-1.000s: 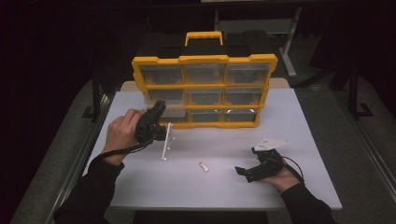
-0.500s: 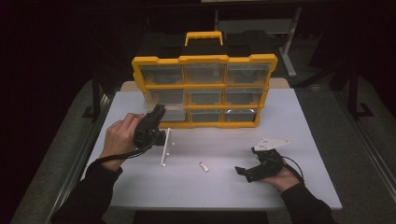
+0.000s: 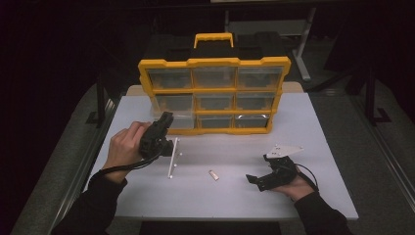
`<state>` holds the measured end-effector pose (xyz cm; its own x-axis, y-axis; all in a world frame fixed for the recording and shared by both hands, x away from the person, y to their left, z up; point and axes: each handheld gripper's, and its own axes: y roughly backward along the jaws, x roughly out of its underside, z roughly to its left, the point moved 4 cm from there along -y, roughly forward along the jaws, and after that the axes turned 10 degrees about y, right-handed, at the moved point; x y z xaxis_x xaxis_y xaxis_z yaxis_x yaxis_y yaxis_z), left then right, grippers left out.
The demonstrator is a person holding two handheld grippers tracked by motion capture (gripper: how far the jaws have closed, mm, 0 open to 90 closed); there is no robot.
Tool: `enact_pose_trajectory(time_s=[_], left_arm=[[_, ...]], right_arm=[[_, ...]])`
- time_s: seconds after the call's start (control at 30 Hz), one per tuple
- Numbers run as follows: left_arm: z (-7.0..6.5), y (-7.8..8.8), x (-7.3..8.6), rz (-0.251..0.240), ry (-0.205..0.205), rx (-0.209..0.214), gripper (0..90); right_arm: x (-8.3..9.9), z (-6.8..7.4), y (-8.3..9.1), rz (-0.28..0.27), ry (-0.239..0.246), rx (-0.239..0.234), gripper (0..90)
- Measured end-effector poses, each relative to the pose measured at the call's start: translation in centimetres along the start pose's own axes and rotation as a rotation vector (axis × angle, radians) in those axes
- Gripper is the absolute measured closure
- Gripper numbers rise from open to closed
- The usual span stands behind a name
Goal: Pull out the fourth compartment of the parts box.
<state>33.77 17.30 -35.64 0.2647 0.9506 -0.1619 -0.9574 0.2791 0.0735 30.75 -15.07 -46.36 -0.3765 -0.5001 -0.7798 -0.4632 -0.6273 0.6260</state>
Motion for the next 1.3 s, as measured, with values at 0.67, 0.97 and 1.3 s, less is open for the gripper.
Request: enact_pose_trajectory(time_s=[0.67, 0.97, 1.3], left_arm=[[-0.2, 1.3, -0.1, -0.014, -0.005, 0.004, 79.0], [-0.5, 1.5, 0.1, -0.022, -0.003, 0.008, 78.5], [-0.6, 1.6, 0.3, -0.025, 0.014, 0.007, 74.2]], right_arm=[[0.0, 0.0, 0.0, -0.001, -0.001, -0.001, 0.0], [0.0, 0.0, 0.0, 0.001, -0.001, -0.001, 0.0], [-0.2, 0.0, -0.1, -0.003, -0.003, -0.001, 0.0]])
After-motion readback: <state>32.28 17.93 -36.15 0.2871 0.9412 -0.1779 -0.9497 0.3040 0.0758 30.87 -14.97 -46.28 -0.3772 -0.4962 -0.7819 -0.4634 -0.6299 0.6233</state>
